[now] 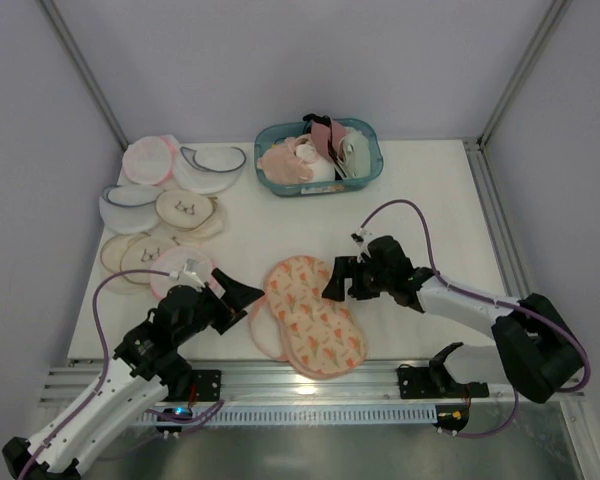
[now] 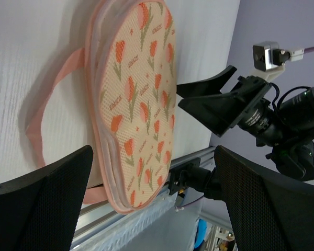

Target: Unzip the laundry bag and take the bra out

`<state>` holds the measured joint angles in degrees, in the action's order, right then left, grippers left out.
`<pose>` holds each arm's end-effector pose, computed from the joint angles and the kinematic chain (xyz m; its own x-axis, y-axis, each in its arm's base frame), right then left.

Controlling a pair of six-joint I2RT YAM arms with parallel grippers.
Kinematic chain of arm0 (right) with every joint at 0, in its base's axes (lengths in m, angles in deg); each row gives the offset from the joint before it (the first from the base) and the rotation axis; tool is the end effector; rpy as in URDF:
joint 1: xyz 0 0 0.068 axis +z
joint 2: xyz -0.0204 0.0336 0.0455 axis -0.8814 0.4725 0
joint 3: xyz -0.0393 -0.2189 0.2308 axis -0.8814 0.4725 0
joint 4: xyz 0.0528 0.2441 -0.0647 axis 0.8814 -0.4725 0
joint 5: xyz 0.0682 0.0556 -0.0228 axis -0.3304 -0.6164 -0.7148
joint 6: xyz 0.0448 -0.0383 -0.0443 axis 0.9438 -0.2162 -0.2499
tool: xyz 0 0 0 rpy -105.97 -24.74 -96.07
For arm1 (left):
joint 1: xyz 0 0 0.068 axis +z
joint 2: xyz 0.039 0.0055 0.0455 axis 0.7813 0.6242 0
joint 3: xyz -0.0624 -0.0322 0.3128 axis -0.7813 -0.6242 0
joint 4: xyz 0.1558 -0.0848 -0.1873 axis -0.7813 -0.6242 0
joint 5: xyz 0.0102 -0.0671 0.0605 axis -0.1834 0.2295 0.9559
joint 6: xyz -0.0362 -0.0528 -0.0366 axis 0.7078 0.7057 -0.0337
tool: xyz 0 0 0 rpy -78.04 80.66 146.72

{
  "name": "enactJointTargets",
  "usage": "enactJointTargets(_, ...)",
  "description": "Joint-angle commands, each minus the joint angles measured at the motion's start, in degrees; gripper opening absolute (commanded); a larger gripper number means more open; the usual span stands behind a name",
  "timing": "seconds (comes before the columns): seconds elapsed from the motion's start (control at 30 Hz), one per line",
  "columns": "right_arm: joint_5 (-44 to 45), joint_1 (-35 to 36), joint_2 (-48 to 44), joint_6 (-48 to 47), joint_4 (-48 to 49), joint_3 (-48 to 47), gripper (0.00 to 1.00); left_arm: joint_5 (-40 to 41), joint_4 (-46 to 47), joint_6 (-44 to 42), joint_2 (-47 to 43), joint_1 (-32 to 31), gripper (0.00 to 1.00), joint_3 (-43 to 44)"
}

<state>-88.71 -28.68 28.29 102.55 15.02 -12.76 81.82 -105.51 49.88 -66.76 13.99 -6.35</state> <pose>0.1987 0.1543 0.1972 -0.8653 -0.0132 -0.5012 -0.3326 0.7631 0.5541 0.0709 -0.0564 0.2103 -0.6983 -0.6871 -0.2009 -0.2105 0.4653 -0.8598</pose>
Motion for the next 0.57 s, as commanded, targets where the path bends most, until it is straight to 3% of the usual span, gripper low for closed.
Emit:
enactJointTargets(0.0,5.5,1.2,-8.2,2.1,-1.7,2.7,0.99,0.3,0.3,-0.9,-1.0,0.2,1.0,2.4)
enactJointTargets(0.53,7.5,1.2,-34.5,0.7,-8.5,2.5,0.99,0.6,-1.6,-0.8,-2.0,0.1,0.99,2.6)
